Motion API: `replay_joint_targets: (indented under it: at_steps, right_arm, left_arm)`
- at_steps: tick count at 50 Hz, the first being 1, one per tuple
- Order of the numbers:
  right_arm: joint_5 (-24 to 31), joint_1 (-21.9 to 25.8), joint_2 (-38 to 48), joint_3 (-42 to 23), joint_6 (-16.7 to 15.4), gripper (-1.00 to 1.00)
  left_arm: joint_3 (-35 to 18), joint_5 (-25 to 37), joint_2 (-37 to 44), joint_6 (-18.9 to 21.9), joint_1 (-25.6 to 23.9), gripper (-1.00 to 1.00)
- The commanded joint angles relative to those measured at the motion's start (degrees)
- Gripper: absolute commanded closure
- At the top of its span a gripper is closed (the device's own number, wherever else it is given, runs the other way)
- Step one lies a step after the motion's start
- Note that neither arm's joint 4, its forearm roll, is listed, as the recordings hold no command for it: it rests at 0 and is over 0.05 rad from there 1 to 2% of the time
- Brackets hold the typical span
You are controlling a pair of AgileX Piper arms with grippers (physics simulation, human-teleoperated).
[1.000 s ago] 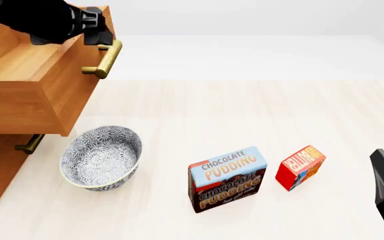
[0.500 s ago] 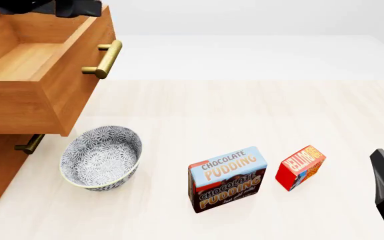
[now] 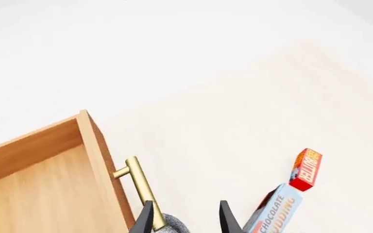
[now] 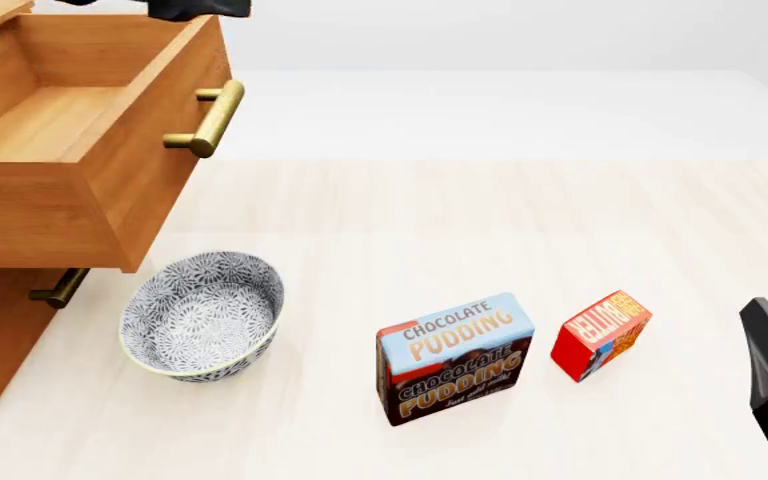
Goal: Put the butter at the back in the top drawer of the cabinet and close it.
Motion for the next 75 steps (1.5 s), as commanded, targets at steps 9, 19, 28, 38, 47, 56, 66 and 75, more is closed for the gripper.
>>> replay_joint_targets:
  at_steps: [9, 19, 28, 38, 47, 56, 66, 75]
  right_arm:
    - [0.0, 0.0, 0.0, 0.0, 0.0, -1.00]
    - [0.0, 0.0, 0.0, 0.0, 0.0, -1.00]
    - [0.0, 0.0, 0.0, 0.0, 0.0, -1.00]
    - [0.0, 0.0, 0.0, 0.0, 0.0, -1.00]
    - [0.0, 0.0, 0.0, 0.0, 0.0, -1.00]
    - [0.0, 0.0, 0.0, 0.0, 0.0, -1.00]
    - [0.0, 0.0, 0.0, 0.0, 0.0, -1.00]
    - [0.0, 0.0, 0.0, 0.0, 0.0, -1.00]
  left_arm:
    - [-0.1, -4.5, 7.6, 1.3, -7.5, -1.00]
    - [-1.3, -5.8, 11.9, -0.4, -10.7, -1.00]
    - [-2.6, -7.0, 16.3, -0.3, -12.6, -1.00]
    - [-3.7, -7.8, 20.0, -0.6, -14.7, -1.00]
    - [-4.7, -8.1, 22.7, -0.9, -16.4, -1.00]
    - [-7.4, -7.8, 26.7, -0.9, -18.3, -1.00]
    - [-11.8, -7.9, 33.5, -1.3, -20.8, -1.00]
    - [-15.6, -7.5, 38.7, -2.3, -22.9, -1.00]
